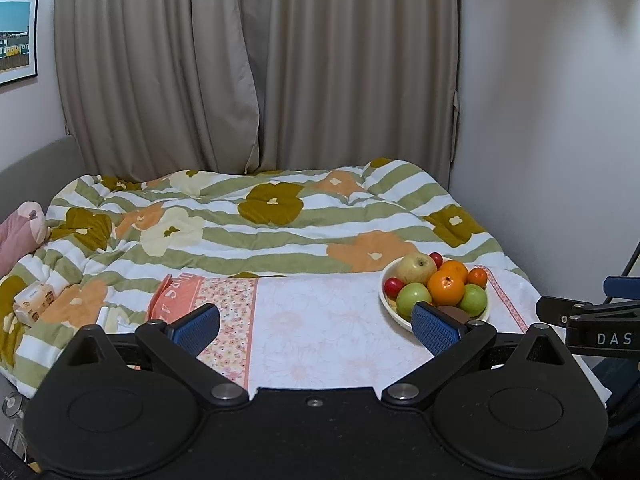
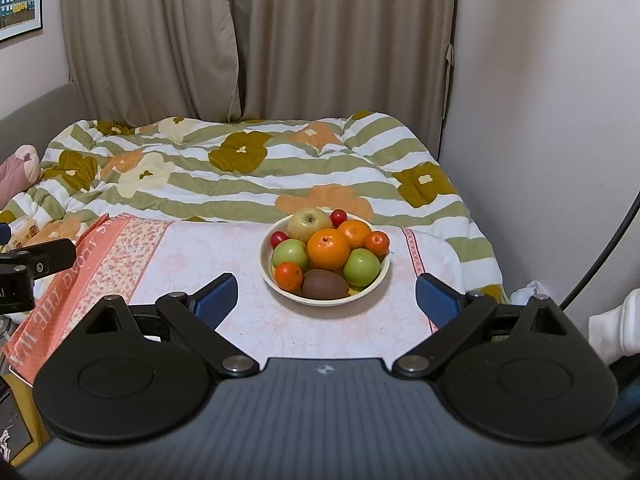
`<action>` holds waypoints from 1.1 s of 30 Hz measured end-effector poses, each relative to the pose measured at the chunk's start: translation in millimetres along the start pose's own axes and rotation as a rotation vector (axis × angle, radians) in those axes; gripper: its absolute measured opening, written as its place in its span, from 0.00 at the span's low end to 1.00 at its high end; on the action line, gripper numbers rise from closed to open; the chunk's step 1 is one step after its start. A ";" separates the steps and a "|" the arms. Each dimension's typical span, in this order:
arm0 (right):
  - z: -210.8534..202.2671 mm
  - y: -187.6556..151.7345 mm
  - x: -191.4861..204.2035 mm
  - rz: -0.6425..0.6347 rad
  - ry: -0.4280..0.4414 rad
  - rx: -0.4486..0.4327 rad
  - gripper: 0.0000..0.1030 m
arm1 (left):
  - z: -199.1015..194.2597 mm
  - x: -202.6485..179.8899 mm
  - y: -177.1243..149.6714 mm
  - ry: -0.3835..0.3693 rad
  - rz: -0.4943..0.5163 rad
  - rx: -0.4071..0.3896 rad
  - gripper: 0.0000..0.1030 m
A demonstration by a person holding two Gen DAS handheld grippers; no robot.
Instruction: Organize fruits
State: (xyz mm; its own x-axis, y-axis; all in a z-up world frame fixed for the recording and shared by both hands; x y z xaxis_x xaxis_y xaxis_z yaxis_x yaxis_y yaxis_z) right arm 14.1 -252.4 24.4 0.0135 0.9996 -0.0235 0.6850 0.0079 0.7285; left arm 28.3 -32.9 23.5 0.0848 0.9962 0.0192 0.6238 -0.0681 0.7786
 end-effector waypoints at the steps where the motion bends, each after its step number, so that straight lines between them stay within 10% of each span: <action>1: 0.0 0.2 0.5 0.000 0.001 0.002 1.00 | -0.3 0.0 0.0 0.001 -0.001 0.001 1.00; 33: 6.5 -1.6 4.9 0.012 0.014 0.033 1.00 | 2.1 5.9 1.4 0.006 -0.006 0.008 1.00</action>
State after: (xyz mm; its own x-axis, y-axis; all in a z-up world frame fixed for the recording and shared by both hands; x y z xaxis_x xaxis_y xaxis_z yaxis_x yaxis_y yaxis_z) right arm 17.9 -247.7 18.7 0.0122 0.9999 -0.0054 0.7083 -0.0048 0.7059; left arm 31.3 -27.2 23.3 0.0764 0.9969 0.0186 0.6307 -0.0627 0.7735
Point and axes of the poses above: each gripper's, at about its wrist camera, not at the fingertips, and z roughly the way its jaws point, x to its left, y to its top, the point moved 3 cm from there along z, roughly the way its jaws point, and after that the axes turned 7 degrees about x, right-handed, at the moved point
